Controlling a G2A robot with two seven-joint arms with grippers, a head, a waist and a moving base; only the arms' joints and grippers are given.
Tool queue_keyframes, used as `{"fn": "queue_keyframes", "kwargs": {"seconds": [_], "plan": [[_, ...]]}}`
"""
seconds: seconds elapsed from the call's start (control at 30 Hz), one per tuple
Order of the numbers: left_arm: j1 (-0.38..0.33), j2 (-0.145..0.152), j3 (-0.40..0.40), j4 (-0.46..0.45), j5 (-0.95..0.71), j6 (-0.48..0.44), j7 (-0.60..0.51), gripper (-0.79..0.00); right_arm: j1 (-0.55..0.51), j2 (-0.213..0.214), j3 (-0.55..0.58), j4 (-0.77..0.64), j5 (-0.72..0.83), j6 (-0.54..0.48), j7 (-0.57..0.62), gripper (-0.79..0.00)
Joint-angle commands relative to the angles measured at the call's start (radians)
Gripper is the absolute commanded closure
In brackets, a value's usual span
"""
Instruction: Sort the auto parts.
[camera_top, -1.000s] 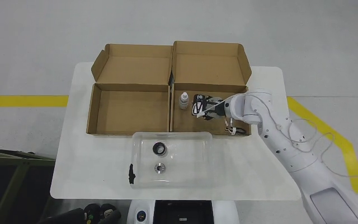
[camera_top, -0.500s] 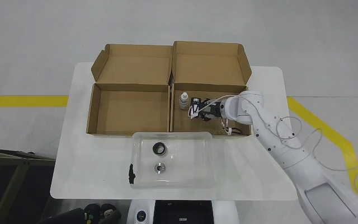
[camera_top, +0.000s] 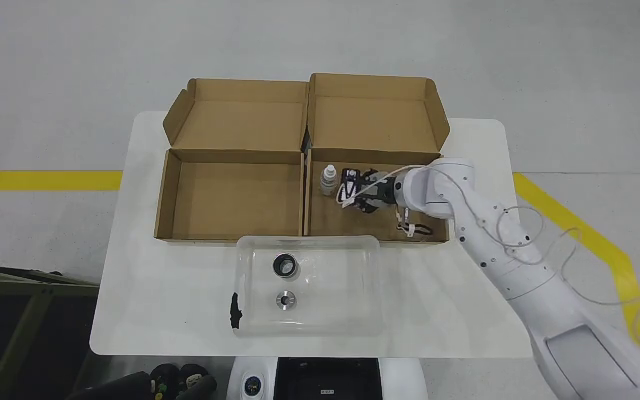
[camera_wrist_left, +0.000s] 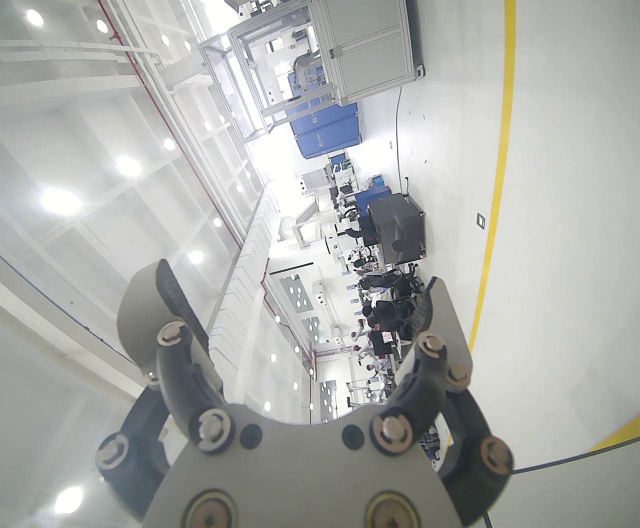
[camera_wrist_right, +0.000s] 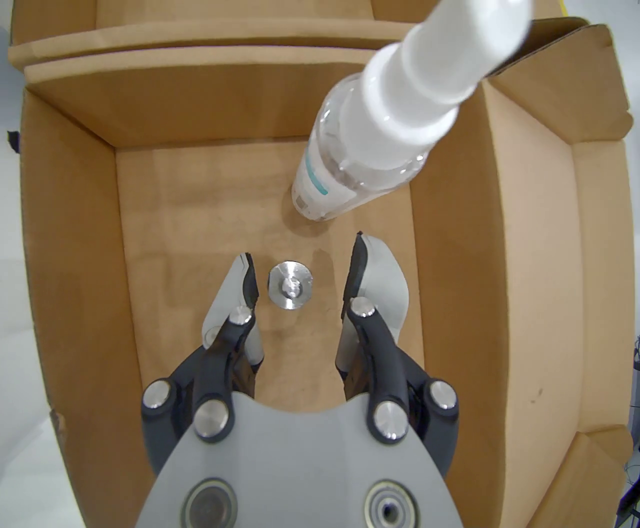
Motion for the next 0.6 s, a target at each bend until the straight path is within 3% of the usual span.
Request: {"fn": "queue_keyframes", "kwargs": {"seconds": [0.0,0.27,0.57], "plan": [[0.000,0.000,0.000,0.000,0.000,0.000,0.000,-0.785,-0.007,0.007,0.024,-0.027,0.008,-0.010,0.010,-0.351],[0.000,0.000,0.000,0.000,0.000,0.000,0.000,-0.785,-0.077,0.043,0.126,-0.190,0.063,-0.054,0.076,-0.366],[0.000,0.000,0.000,0.000,0.000,0.000,0.000,-0.785,-0.194,0.063,0.153,-0.402,0.124,-0.056,0.128,-0.372]]}}
